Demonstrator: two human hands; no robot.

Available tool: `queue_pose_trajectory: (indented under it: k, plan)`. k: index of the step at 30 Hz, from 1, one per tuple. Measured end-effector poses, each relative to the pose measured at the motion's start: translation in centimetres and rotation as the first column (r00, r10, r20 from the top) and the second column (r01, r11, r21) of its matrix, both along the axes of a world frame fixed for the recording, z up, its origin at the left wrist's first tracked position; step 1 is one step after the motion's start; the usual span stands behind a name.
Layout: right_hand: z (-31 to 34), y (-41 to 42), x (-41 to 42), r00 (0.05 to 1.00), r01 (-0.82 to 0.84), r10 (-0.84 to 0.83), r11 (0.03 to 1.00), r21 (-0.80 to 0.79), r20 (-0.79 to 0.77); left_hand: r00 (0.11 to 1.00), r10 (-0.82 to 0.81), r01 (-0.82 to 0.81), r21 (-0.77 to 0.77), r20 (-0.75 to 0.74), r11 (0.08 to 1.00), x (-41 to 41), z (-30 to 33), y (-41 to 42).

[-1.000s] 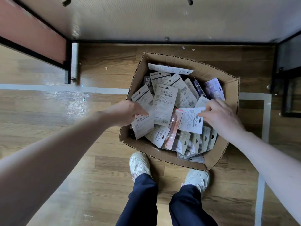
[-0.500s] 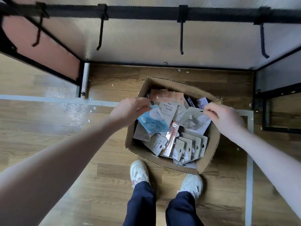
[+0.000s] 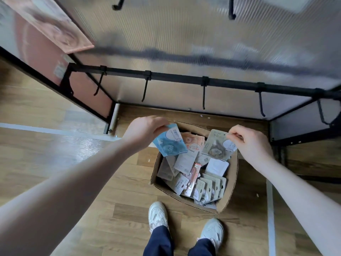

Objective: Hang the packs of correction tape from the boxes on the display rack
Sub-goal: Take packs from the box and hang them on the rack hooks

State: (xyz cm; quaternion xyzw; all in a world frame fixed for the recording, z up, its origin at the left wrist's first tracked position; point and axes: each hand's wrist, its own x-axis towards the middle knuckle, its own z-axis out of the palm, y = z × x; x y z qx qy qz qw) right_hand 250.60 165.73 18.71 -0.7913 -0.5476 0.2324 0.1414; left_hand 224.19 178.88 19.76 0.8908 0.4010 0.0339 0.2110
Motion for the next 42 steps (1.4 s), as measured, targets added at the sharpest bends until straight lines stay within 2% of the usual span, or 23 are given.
queue_pose_trajectory:
  k: [7,14,18,24,28,31,35,38,42]
  plan:
    - [7.6,0.4,-0.6,0.998,-0.041,0.034,0.99,0.136,0.052,0.996,0.02,-0.036,0.166,0.092,0.985,-1.5,8.2,0.1]
    - [17.2,0.4,-1.9,0.989,-0.1,0.071,0.969,0.228,0.133,0.992,0.054,-0.082,0.251,0.114,0.965,-3.3,18.4,0.5]
    - [21.7,0.4,-2.6,0.989,-0.116,0.083,0.948,0.296,0.121,0.99,0.072,-0.103,0.274,0.121,0.956,-4.3,22.8,0.7]
    - [28.9,1.0,-3.0,0.996,-0.043,0.009,0.928,0.37,0.094,0.99,0.028,-0.073,0.336,0.138,0.939,-4.4,30.8,1.2]
    - [32.9,0.6,-3.3,0.995,0.004,-0.044,0.914,0.405,0.089,0.991,0.001,-0.057,0.404,0.137,0.913,-4.2,34.7,1.2]
    - [35.2,0.0,-2.8,0.993,0.037,-0.079,0.912,0.409,0.085,0.981,-0.023,-0.057,0.394,0.194,0.918,-3.9,36.4,1.6]
    - [37.3,-1.3,-1.9,0.982,0.043,-0.132,0.848,0.528,0.132,0.972,-0.038,-0.06,0.401,0.232,0.914,-3.0,38.3,1.5]
    - [38.1,-2.1,-0.6,0.976,0.079,-0.173,0.847,0.525,0.133,0.971,-0.072,-0.036,0.435,0.23,0.9,-1.6,40.2,1.2]
    - [38.6,-3.6,1.7,0.955,0.142,-0.266,0.798,0.586,0.131,0.958,-0.113,-0.013,0.432,0.265,0.902,1.2,41.9,0.7]
